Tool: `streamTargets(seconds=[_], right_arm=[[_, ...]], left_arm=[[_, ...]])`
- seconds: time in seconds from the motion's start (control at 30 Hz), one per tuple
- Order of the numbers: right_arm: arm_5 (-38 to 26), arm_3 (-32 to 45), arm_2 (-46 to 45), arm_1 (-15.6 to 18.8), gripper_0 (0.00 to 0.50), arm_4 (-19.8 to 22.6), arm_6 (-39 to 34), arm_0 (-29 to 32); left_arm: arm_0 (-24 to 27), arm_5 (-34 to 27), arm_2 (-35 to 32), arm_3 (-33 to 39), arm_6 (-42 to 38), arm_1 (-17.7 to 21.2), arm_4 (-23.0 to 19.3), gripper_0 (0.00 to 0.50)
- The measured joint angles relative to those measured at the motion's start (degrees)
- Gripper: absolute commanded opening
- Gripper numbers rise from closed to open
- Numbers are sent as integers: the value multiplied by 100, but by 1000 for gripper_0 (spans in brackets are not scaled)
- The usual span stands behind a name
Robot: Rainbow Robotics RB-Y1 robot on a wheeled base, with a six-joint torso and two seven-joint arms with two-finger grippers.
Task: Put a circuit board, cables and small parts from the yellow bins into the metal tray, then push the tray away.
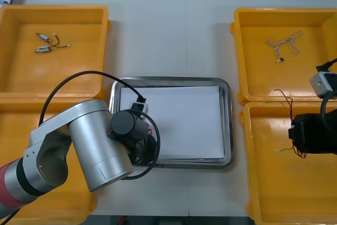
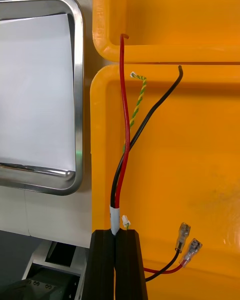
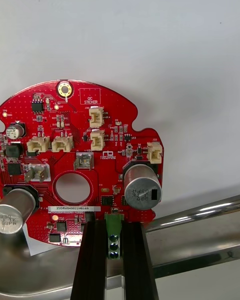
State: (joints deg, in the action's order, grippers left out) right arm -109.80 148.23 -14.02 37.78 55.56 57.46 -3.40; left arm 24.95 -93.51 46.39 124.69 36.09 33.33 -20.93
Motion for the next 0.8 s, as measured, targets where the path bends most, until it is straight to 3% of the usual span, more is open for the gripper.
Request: streamTargets(seconds=[0.63, 0.67, 0.7, 0.77, 0.8], right_arm=[[0, 1, 0, 0, 0, 0, 0, 0], [0, 1, 0, 0, 0, 0, 0, 0], [0, 1, 0, 0, 0, 0, 0, 0], [0, 1, 0, 0, 0, 0, 0, 0], [0, 1, 0, 0, 0, 0, 0, 0]], left_arm=[[0, 203, 91, -312, 0, -17, 263, 6], [0, 203, 91, -312, 0, -20, 265, 97], [0, 204, 91, -313, 0, -25, 266, 228], [0, 238, 91, -313, 0, -35, 266, 315], [0, 285, 91, -314, 0, -41, 266, 332]])
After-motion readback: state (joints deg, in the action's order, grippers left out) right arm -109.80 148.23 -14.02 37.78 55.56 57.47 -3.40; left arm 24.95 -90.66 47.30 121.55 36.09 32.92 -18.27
